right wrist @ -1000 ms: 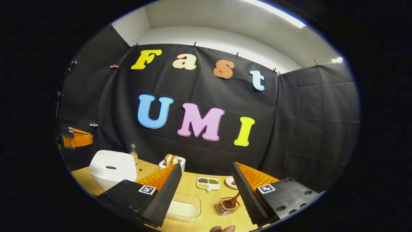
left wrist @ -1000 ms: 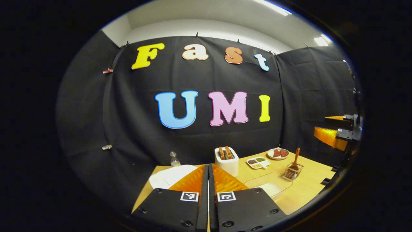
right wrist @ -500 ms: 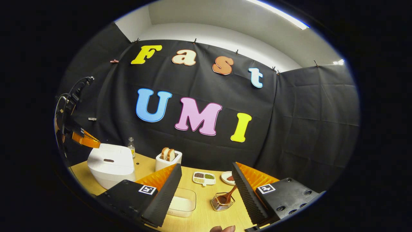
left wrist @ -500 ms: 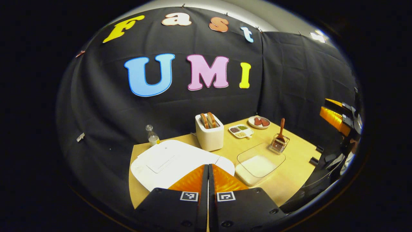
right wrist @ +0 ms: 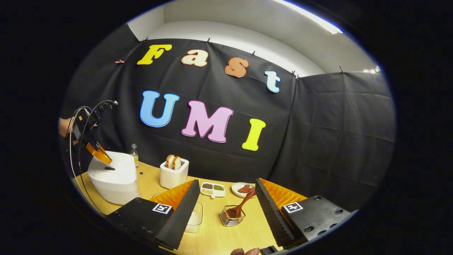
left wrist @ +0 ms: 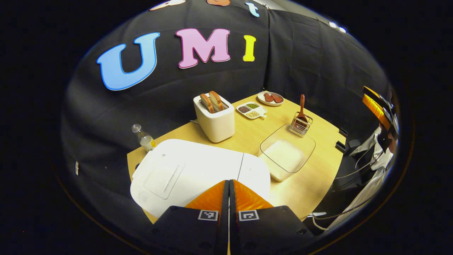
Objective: Close the left gripper, press the button to open the rice cooker; take a wooden spoon from the chopstick holder with the right hand, scoop a spoonful of rice and pour it into the rice cooker, then put the wooden spoon back into the chopstick holder.
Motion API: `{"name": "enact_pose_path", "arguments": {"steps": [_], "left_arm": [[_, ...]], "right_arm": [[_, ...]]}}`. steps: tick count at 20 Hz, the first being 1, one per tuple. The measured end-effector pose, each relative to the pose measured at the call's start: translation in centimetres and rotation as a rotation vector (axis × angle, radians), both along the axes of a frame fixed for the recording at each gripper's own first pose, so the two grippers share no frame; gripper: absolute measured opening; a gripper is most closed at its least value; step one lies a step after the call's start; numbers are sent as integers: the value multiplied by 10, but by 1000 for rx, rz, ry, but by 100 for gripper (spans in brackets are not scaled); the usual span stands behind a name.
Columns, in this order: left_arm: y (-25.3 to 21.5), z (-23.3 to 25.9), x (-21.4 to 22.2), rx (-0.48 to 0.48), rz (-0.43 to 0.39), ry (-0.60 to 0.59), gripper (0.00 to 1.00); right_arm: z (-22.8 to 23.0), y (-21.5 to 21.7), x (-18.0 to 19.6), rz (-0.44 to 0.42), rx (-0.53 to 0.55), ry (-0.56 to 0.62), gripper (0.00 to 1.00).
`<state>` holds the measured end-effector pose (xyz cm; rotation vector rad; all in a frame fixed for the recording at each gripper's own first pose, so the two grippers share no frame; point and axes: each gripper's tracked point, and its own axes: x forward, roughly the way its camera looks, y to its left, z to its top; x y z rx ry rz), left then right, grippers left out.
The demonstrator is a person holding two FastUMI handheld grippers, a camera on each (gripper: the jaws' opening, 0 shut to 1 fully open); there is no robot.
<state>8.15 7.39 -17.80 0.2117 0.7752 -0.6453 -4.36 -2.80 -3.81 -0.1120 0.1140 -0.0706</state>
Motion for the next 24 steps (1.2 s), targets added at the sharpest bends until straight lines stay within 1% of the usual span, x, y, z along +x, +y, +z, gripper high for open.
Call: {"name": "enact_pose_path", "arguments": {"steps": [2, 5, 8, 16, 18, 19, 20, 22, 24], "left_arm": [[3, -12, 8, 19, -21, 39, 7], [8, -26, 18, 34, -25, 85, 7], [8, -29, 25, 28, -31, 92, 7], [14, -34, 9, 70, -73, 151, 7], [14, -40, 7, 106, -78, 169, 8], [18, -29, 5, 117, -88, 157, 7], [13, -39, 7, 140, -96, 158, 8], [12, -36, 8, 158, -96, 140, 7], [13, -25, 11, 152, -73, 104, 7]], "right_arm": [[0, -4, 0, -16, -2, 5, 98], [-3, -8, -1, -39, -4, 11, 98], [-9, -11, 1, -56, -2, 23, 98], [-23, -4, 11, -54, 17, 54, 98], [-25, -1, 11, -49, 24, 58, 98], [-24, 0, 11, -47, 25, 57, 98], [-25, 0, 11, -47, 25, 57, 98], [-24, -2, 9, -49, 29, 57, 98], [-23, -4, 6, -54, 30, 58, 98]]}}
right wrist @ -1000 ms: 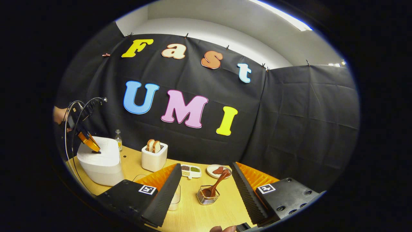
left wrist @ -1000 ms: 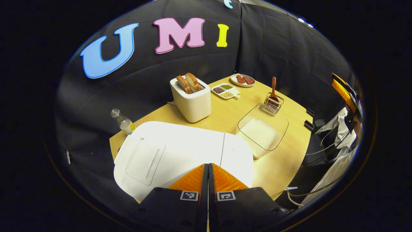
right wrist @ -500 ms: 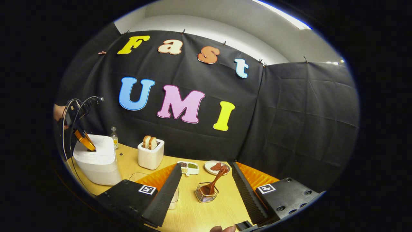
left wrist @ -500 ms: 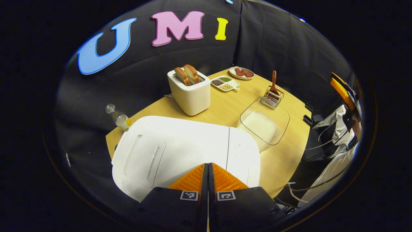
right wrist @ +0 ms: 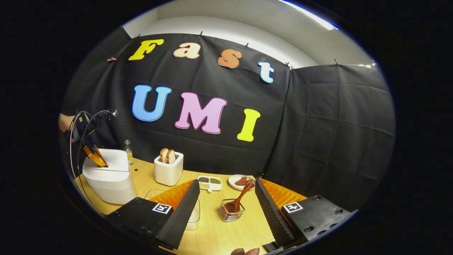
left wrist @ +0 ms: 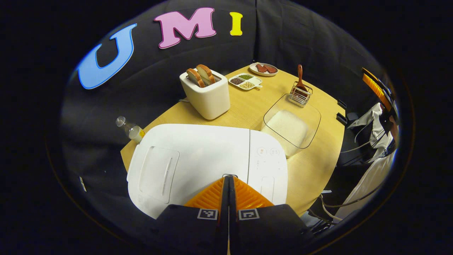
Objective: Close the left gripper, press the button to open the rice cooker; take a wooden spoon from the chopstick holder with the right hand, scoop a spoonful of rice and pour it into the rice cooker, then put the wooden spoon back into the chopstick holder.
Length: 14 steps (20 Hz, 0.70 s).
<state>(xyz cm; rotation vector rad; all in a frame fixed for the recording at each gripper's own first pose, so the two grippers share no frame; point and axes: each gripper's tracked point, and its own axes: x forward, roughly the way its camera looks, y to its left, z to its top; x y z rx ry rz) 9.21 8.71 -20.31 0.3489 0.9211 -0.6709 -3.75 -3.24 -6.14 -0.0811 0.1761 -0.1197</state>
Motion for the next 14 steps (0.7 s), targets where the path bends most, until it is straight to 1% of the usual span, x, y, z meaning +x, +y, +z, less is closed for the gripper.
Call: {"name": "enact_pose_path", "arguments": {"steps": [3, 6, 8, 10, 11, 12, 14], "left_arm": [[6, 30, 8, -13, 35, -113, 7], [22, 68, 22, 4, 81, -307, 7], [41, 103, 40, 39, 155, -498, 7], [65, 137, 50, 75, 260, -678, 7], [74, 153, 51, 76, 312, -746, 7], [80, 163, 46, 62, 363, -793, 8], [82, 174, 32, 1, 429, -831, 9]], "right_arm": [[1, -6, -4, -9, -1, -1, 98], [1, -6, -8, -10, 21, -2, 97], [3, -6, -9, -11, 27, -8, 98], [5, -5, -12, -8, 31, -14, 98], [7, -4, -14, -6, 30, -16, 98], [7, -4, -16, -4, 28, -19, 98], [10, -2, -19, 2, 24, -24, 98]]}}
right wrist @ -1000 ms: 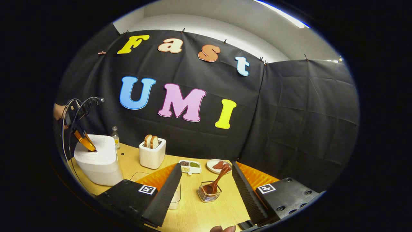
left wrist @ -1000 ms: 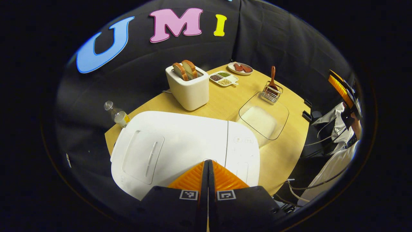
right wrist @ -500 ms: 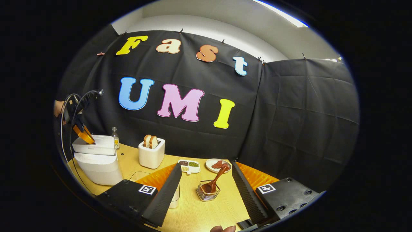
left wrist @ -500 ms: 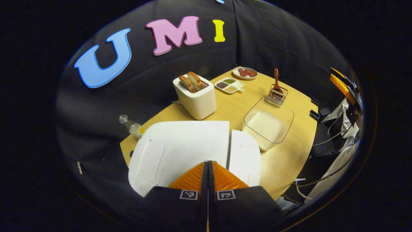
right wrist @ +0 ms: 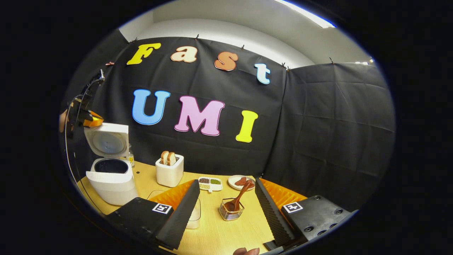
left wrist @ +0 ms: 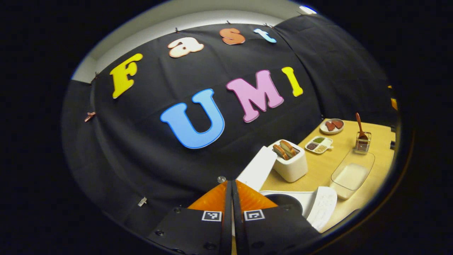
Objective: Close the left gripper, press the button to open the rice cooker; take a wooden spoon from the chopstick holder with the right hand, scoop a spoonful of rice and pour it into the rice cooker, then put the wooden spoon back into the chopstick holder.
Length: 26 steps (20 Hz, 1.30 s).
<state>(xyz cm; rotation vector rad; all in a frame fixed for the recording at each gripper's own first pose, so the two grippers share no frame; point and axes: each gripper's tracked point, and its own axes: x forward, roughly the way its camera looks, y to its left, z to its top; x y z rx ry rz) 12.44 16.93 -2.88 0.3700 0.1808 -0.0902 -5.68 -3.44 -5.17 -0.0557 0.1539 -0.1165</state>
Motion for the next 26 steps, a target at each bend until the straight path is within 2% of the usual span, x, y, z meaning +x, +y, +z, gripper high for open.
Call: {"name": "enact_pose_path", "arguments": {"steps": [1, 2, 3, 4, 5, 6, 7, 8, 10, 15, 22, 26], "left_arm": [[-1, 8, -7, -32, 15, -44, 20], [-1, 19, -15, -60, 22, -88, 24], [-5, 28, -24, -90, 22, -127, 36], [-7, 34, -37, -123, 24, -158, 39], [-11, 41, -48, -157, 25, -184, 36], [-14, 46, -57, -189, 23, -206, 66], [-19, 50, -67, -216, 12, -219, 71], [-23, 52, -77, -239, 1, -230, 90], [-24, 60, -95, -278, 6, -257, 95], [-32, 73, -153, -362, 12, -325, 96], [-7, 60, -218, -389, 189, -326, 96], [-2, 46, -237, -403, 226, -306, 96]], "right_arm": [[1, 1, -2, 3, -1, -3, 98], [3, 1, -3, 6, -3, -4, 98], [3, 1, -5, 11, -6, -7, 98], [6, 2, -7, 15, -8, -11, 98], [7, 2, -8, 18, -12, -14, 98], [10, 3, -9, 20, -16, -19, 98], [11, 3, -11, 23, -22, -24, 98], [12, 4, -12, 28, -28, -26, 98], [13, 7, -11, 43, -26, -25, 98], [16, 17, -8, 75, -27, -33, 98], [19, 13, 1, 81, 24, -54, 97], [15, -2, 9, 76, 40, -49, 98]]}}
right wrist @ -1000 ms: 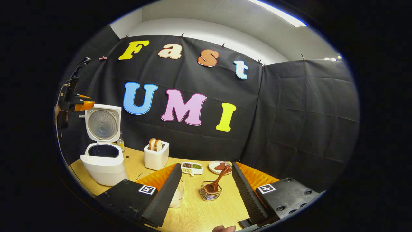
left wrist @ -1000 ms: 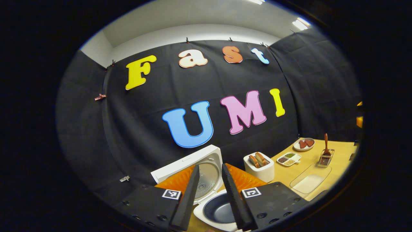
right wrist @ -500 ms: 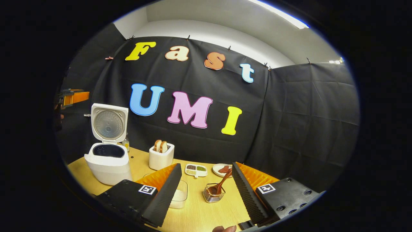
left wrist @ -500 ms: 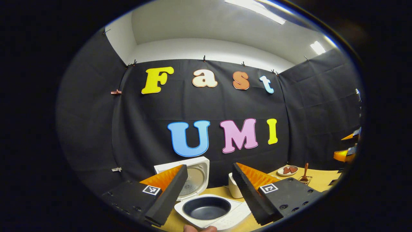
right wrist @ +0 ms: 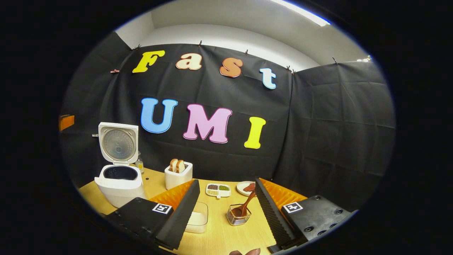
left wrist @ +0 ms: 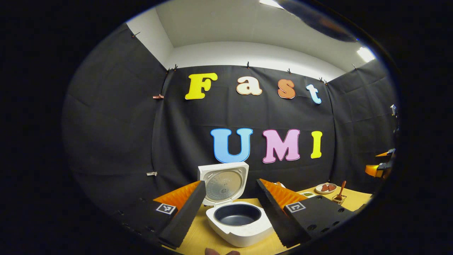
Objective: Close the left gripper, press the button to open the rice cooker; take a wooden spoon from the chopstick holder with the right hand, scoop a spoonful of rice and pour it into the rice cooker, then put the wooden spoon back into the chopstick holder.
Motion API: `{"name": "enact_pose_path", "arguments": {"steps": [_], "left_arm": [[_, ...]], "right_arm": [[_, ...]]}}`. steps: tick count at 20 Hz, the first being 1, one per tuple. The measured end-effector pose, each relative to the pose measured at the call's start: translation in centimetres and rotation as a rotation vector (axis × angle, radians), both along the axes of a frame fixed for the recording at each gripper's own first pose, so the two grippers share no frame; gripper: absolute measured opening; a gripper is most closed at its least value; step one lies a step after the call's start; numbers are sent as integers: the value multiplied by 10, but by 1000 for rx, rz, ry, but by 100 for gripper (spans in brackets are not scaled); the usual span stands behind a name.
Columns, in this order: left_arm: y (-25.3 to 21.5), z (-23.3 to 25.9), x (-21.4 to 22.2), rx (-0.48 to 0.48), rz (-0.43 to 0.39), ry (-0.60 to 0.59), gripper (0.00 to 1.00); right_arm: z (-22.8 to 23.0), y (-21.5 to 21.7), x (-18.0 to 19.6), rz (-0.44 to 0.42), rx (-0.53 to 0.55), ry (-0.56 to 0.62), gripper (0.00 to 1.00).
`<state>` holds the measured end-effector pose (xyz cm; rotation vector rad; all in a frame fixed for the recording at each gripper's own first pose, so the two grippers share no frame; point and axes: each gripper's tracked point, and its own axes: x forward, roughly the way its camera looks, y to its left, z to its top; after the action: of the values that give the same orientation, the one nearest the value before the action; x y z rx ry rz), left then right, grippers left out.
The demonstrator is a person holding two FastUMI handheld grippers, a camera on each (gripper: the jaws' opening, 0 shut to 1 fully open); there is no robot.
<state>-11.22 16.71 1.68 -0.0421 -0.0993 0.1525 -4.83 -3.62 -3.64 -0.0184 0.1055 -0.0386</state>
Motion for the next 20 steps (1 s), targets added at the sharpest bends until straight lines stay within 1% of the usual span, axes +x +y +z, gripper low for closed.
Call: {"name": "enact_pose_path", "arguments": {"steps": [5, 10, 15, 20], "left_arm": [[-2, -15, -5, -2, 54, 50, 96], [-25, -15, -6, 14, 90, 69, 96], [-52, -13, -2, 17, 119, 104, 96], [-82, -6, 8, 38, 136, 114, 96]], "right_arm": [[-18, -30, 19, 19, 34, 33, 98], [-45, -73, 46, 15, 53, 71, 98], [-90, -98, 74, 57, 91, 146, 98], [-140, -114, 100, 96, 164, 235, 98]]}}
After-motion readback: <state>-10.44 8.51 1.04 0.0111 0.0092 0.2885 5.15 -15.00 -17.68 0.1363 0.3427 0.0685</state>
